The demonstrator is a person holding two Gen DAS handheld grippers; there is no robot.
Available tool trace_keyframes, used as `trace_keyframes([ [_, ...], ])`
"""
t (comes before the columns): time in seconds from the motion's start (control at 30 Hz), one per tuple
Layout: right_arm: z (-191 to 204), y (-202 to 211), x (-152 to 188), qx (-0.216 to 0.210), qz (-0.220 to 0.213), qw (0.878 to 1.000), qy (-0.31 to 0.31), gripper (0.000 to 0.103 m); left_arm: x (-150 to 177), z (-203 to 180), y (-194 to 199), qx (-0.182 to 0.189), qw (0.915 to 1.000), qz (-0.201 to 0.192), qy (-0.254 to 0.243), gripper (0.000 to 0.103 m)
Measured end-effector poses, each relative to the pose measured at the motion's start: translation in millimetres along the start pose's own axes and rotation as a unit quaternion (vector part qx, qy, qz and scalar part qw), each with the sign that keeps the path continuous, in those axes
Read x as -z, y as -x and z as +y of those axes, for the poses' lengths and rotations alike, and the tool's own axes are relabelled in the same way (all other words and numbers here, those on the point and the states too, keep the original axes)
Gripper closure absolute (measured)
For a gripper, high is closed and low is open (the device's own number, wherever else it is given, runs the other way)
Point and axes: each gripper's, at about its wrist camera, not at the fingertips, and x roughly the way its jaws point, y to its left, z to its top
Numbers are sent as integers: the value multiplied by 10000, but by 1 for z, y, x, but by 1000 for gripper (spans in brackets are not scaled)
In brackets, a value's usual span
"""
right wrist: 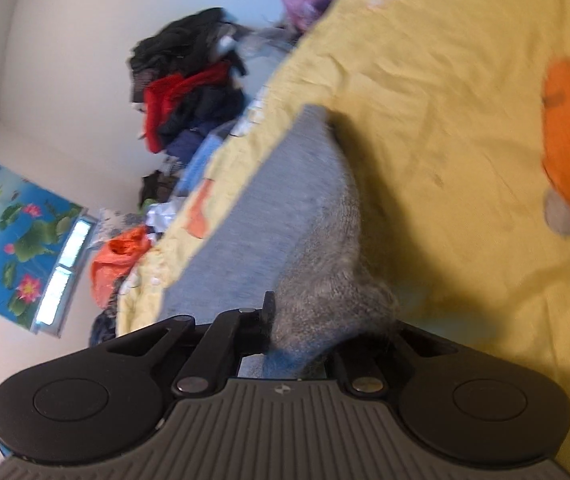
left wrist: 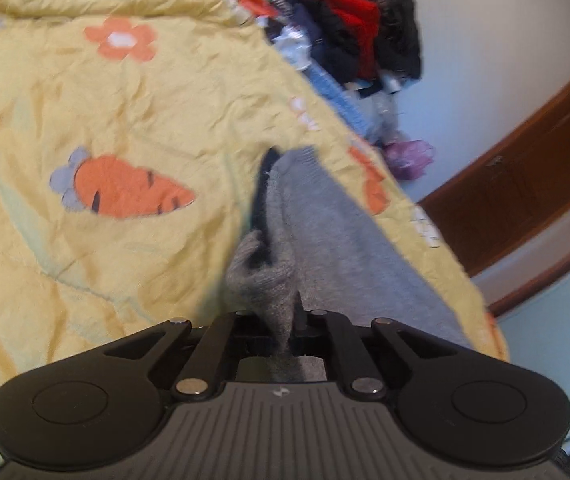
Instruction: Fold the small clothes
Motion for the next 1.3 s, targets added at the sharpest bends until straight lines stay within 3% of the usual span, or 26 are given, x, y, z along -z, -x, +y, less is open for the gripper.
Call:
trace_keyframes([
  [0.17,14,36,4,-304,207,9989,284,94,6,0,54,429,9986,43,-309,98],
  [0.33,1,86,32,-345,497,9977,317,92,42,38,83,132,9973,376,-621,98],
  [0.4,-12,98,45,-161,611,9973,387,81,59,53,84,-261,9944,499,-894,97],
  [0.47,-24,107,50,281,664,9966,391,49,64,64,92,-591,9919,468,-1023,91],
  [0.5,-29,114,51,285,550,9974,365,46,61,66,99,-583,9927,398,-977,89],
  [0.53,-32,122,47,217,383,9986,305,37,55,66,105,-580,9936,292,-920,84],
  [0.6,-32,133,32,321,68,9990,296,35,40,56,112,-597,9930,-9,-1023,61],
  [0.63,-30,133,24,334,-33,9987,370,35,32,48,109,-698,9909,-139,-1141,26],
  [0.67,-27,131,16,363,-79,9982,477,35,25,39,102,-856,9881,-274,-1244,4],
  [0.73,-19,117,1,524,-80,9956,778,35,13,24,80,-1012,9820,-391,-1546,4],
  [0.83,-8,83,-19,627,18,9917,1124,35,-4,-2,32,-1130,9714,-165,-2081,6],
  [0.87,-6,70,-25,663,81,9907,1183,35,-8,-9,16,-1166,9668,-194,-2265,12],
  [0.9,-2,55,-31,694,143,9895,1258,35,-13,-17,1,-1186,9621,-184,-2449,23],
  [0.93,0,45,-37,726,182,9881,1342,35,-19,-24,-13,-1242,9579,-108,-2585,55],
  [0.97,5,32,-41,753,245,9865,1434,35,-25,-31,-27,-1298,9546,-15,-2682,67],
  [1.23,26,-35,-53,854,640,9763,1884,36,-49,-47,-111,-1317,9368,473,-3206,67],
  [1.27,28,-37,-52,881,604,9739,2002,52,-48,-50,-115,-1292,9332,486,-3316,93],
  [1.3,30,-40,-51,897,600,9711,2128,65,-45,-53,-118,-1274,9270,518,-3489,100],
])
